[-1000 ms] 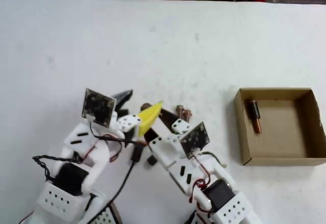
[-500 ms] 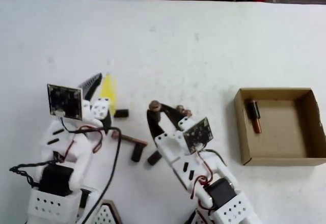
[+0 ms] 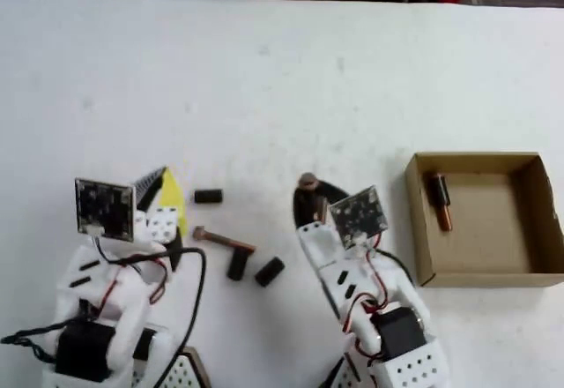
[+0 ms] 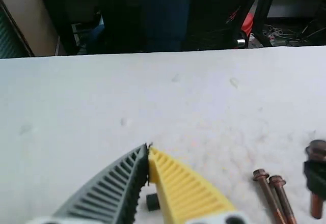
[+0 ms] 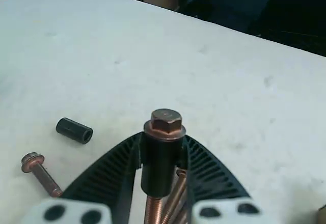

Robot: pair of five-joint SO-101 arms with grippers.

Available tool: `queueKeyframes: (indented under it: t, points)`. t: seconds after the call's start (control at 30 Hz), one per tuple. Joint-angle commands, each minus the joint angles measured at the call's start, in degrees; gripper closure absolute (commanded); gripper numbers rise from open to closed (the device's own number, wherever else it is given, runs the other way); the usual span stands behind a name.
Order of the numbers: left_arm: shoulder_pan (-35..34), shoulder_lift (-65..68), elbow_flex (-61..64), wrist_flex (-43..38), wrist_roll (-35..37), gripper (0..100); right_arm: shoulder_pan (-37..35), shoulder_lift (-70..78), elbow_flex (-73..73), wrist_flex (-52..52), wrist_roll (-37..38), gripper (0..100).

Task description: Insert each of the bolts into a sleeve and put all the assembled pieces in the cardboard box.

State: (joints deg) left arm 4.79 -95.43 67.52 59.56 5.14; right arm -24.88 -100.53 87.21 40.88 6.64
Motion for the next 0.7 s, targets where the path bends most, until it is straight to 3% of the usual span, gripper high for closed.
queueKeyframes:
  t: [0.0, 0.3, 0.5, 0.67]
  points:
    - [-4.1, -1.3, 3.8, 0.1, -0.4, 98, 3.2, -0.7, -8.5, 4.1, 0.8, 98.2]
    - [-7.5, -1.4, 10.7, 0.1, -0.4, 98, 7.8, -0.3, -24.3, 20.4, 6.4, 98.2]
    - [-7.4, -1.4, 15.1, 0.1, -0.4, 98, 17.4, 1.1, -30.9, 21.3, 6.8, 98.2]
    - [-7.5, -1.4, 16.3, 0.2, -0.4, 98, 22.1, 14.7, -38.4, 21.3, 6.8, 98.2]
